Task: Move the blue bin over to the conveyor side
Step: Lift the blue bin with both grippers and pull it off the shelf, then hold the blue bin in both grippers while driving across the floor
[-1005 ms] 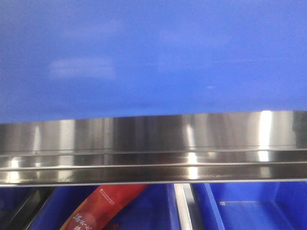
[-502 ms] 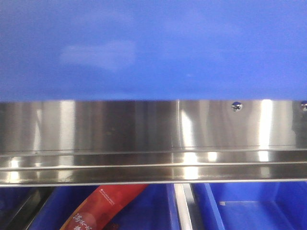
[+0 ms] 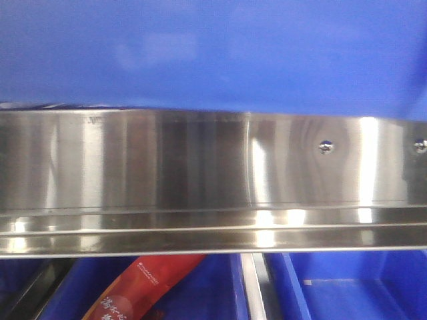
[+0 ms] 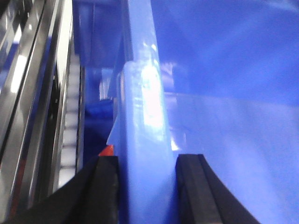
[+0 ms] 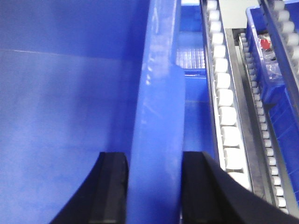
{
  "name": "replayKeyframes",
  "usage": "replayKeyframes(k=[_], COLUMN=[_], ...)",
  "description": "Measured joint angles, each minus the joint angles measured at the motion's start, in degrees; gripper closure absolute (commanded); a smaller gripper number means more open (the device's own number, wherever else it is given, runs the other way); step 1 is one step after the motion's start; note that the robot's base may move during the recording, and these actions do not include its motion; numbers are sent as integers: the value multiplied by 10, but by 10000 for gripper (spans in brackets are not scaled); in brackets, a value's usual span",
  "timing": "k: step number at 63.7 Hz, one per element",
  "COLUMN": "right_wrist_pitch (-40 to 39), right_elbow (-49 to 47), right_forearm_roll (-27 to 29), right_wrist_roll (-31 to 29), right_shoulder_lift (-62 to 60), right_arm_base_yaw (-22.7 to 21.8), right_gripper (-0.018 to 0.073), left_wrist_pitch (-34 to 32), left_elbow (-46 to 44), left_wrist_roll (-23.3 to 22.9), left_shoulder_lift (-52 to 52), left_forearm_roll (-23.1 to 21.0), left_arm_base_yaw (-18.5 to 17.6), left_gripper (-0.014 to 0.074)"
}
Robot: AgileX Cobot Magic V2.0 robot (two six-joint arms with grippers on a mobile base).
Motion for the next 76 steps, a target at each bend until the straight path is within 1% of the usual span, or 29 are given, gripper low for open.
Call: replayKeyframes(k=[14, 39, 76], right_wrist_pitch=[-16, -52, -55], right_elbow=[0, 0, 0], right_forearm_roll=[0, -3, -7], right_wrist_roll=[1, 1, 1], right_shoulder_lift=[0, 0, 0], right_arm_base_yaw=[0, -1, -1], right_gripper=[640, 640, 640], left_wrist_pitch=[-22, -22, -22], left_elbow=[0, 0, 0], left_wrist_roll=[1, 1, 1], left_shoulder_lift=[0, 0, 0], left_forearm_roll=[0, 1, 2], left_arm_base_yaw=[0, 0, 0], left_gripper=[607, 607, 607])
